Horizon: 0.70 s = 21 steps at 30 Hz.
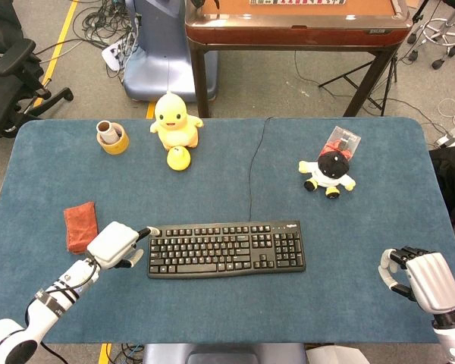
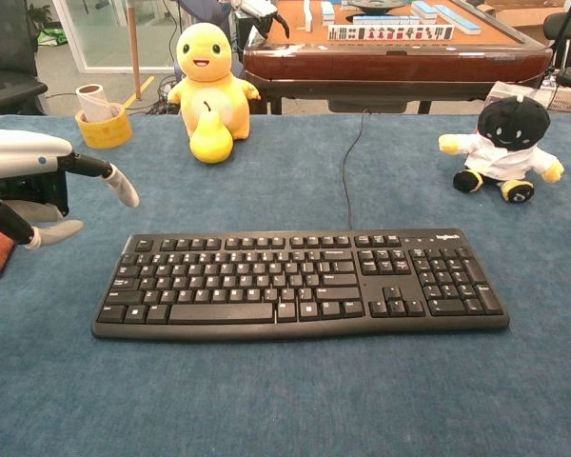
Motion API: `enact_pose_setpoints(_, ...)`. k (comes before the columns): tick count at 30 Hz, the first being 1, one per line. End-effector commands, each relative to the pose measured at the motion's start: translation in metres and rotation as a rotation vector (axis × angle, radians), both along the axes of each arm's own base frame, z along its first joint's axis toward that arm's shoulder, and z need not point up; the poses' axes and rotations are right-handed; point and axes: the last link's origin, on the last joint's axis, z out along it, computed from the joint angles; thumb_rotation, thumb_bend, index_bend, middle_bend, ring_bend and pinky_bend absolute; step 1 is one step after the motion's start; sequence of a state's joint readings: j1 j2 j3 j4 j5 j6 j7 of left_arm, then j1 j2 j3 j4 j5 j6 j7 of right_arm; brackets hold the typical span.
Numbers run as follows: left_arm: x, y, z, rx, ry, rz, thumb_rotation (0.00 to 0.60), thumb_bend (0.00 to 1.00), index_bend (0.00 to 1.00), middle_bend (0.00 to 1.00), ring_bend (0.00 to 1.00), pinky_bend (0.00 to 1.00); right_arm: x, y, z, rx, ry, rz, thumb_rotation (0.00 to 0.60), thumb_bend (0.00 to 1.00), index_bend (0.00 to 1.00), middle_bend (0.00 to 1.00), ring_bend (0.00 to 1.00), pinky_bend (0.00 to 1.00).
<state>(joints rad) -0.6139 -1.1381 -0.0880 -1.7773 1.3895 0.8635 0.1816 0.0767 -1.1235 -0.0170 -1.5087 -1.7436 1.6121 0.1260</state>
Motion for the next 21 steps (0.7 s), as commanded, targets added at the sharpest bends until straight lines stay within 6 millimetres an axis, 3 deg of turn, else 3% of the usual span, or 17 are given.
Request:
enact_pose_setpoints(1, 0.001, 0.002, -0.003, 0.001, 0.015, -0.002, 0.600, 0.48, 0.24, 1.00, 0.99, 1.00, 0.001, 0.000, -0.001, 0.002, 0.001, 0.004, 0.600, 0.42, 0.27, 0.68, 0.64, 0.78)
enact_pose_setpoints(21, 0.010, -0.001, -0.036, -0.024, 0.130, -0.070, 0.600, 0.48, 0.25, 1.00, 0.99, 1.00, -0.001, 0.000, 0.002, -0.012, 0.007, -0.010, 0.600, 0.42, 0.28, 0.68, 0.64, 0.78)
